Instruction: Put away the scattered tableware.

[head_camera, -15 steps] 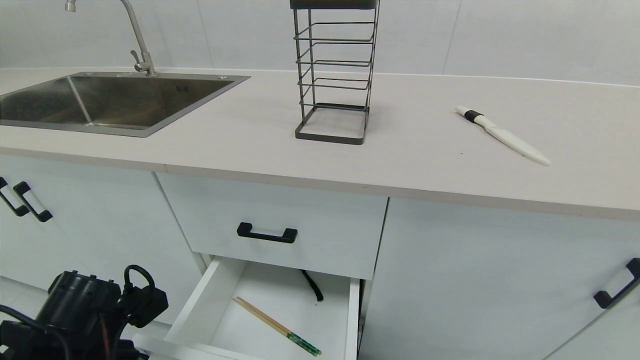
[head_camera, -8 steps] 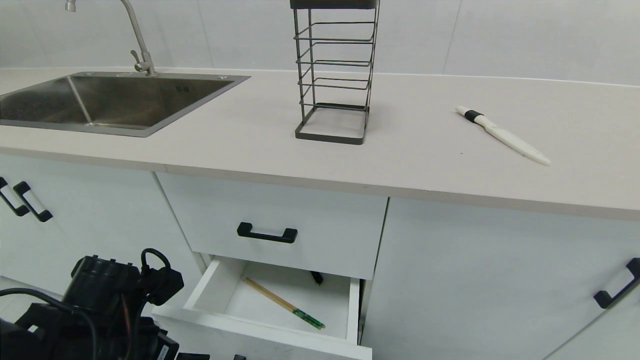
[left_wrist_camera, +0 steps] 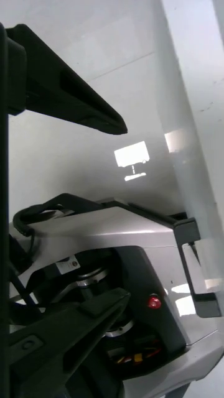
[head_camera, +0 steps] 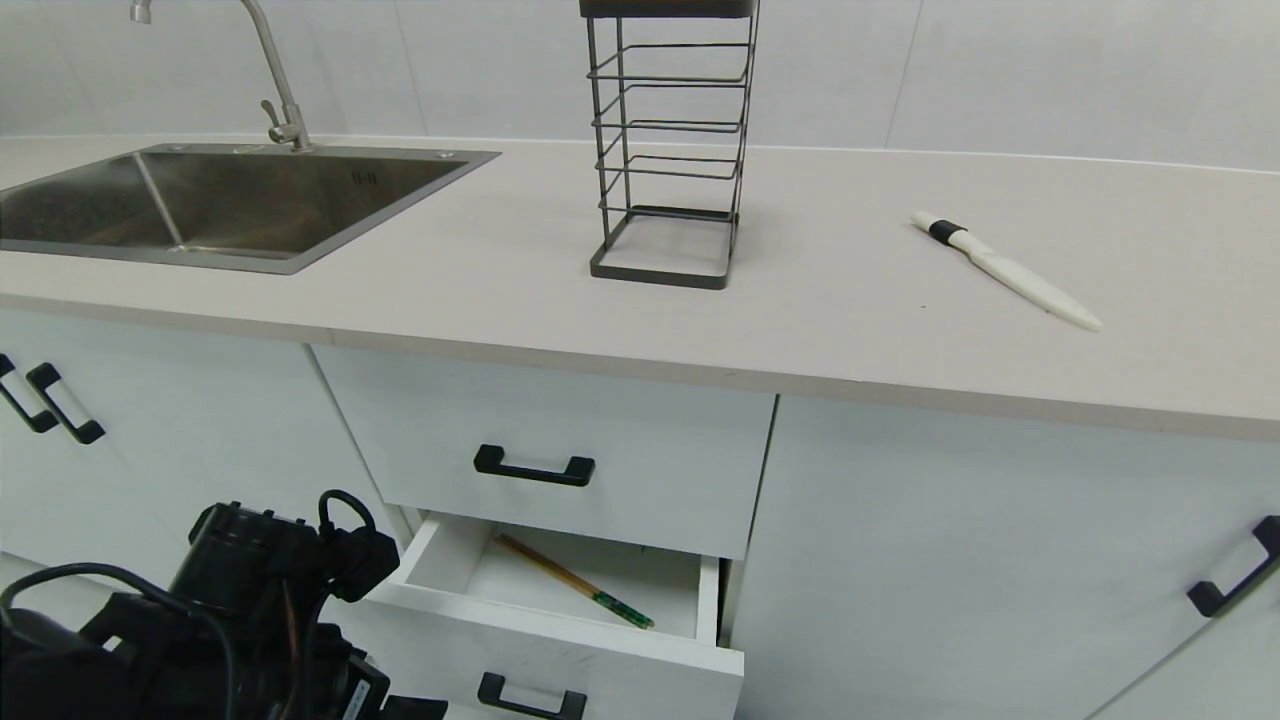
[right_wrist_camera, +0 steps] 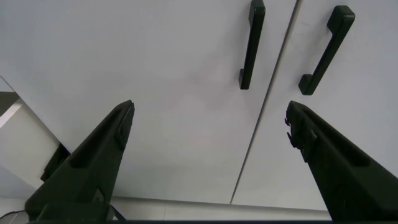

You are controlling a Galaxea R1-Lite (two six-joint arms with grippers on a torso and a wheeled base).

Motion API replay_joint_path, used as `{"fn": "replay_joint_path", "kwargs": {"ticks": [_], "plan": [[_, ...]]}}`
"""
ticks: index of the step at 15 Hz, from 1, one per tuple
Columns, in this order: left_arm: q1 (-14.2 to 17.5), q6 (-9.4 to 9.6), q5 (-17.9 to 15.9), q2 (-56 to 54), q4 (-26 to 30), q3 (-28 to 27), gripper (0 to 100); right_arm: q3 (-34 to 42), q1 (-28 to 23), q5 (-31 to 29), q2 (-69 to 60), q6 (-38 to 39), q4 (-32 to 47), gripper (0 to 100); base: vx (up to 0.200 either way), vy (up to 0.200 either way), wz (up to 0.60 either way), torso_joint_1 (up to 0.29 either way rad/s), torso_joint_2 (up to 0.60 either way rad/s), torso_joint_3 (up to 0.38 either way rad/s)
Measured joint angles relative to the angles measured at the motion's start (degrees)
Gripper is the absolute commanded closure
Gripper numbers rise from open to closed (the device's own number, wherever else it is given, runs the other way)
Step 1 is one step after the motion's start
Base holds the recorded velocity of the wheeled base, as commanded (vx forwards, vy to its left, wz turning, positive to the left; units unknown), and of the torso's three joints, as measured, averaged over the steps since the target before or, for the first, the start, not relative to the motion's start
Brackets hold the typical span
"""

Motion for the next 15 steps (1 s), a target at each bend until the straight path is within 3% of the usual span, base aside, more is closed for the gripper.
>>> {"fn": "replay_joint_path", "kwargs": {"ticks": [4,15], "plan": [[0.2,-0.17,0.0,2.0,-6.3,-0.8,0,0.0,0.0,0.0,0.0,0.0,0.0,0,0.0,0.0,0.0,0.0,0.0,0.0],[0.1,-0.09,-0.3,4.1,-15.8,-0.1,0,0.0,0.1,0.0,0.0,0.0,0.0,0,0.0,0.0,0.0,0.0,0.0,0.0]]}}
